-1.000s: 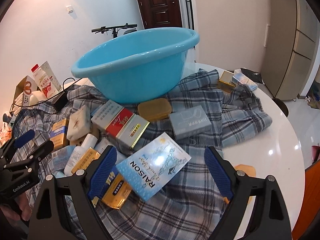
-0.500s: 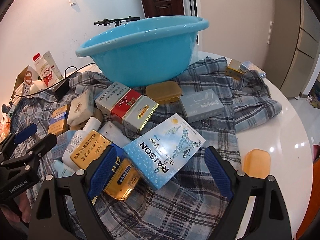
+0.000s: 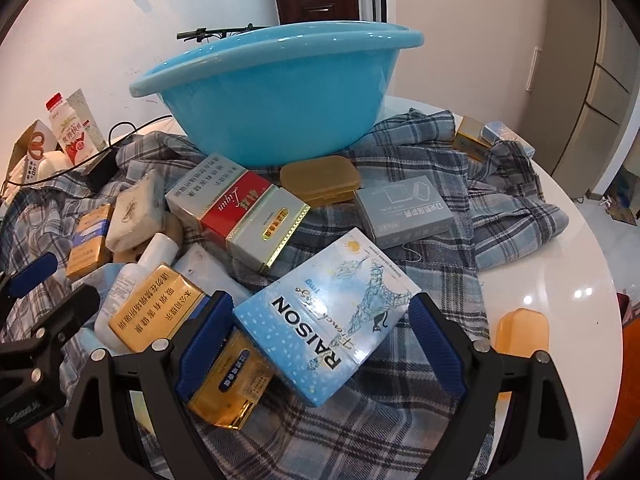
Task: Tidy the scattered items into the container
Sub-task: 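Move the right gripper down toward the blue RAISON box on the shirt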
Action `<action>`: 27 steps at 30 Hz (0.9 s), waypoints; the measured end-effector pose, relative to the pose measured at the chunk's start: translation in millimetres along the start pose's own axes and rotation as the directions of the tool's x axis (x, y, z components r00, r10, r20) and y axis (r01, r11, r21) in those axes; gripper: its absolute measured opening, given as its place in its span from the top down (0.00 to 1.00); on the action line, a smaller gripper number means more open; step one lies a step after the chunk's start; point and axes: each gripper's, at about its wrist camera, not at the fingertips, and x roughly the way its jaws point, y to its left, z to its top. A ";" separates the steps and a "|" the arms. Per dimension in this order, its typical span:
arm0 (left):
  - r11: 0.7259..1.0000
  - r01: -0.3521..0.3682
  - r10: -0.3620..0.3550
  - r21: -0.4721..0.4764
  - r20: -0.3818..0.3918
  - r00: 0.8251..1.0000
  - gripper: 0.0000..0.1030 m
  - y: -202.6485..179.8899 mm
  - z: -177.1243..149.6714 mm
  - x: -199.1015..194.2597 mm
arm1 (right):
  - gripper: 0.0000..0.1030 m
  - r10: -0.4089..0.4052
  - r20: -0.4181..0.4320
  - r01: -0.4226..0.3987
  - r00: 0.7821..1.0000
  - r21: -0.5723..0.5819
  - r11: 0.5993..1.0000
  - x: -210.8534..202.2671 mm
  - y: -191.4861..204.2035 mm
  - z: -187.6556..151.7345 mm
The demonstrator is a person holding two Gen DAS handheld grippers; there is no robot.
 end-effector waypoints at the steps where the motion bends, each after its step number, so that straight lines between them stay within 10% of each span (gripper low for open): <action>1: 1.000 0.001 -0.001 0.001 -0.001 1.000 0.16 -0.3 -0.3 0.5 | 0.14 0.002 0.002 -0.002 1.000 0.006 1.000 -0.2 -1.3 -0.2; 12: 0.999 0.009 -0.008 0.033 -0.008 1.000 0.16 -8.9 -3.8 1.9 | 0.61 0.029 0.011 -0.029 1.000 -0.019 0.999 -26.1 -12.7 -10.2; 27: 0.997 0.019 -0.017 0.072 -0.031 0.999 0.16 -22.8 -6.5 4.1 | 0.66 0.037 -0.009 -0.037 0.999 -0.025 0.999 -42.2 -35.1 -37.9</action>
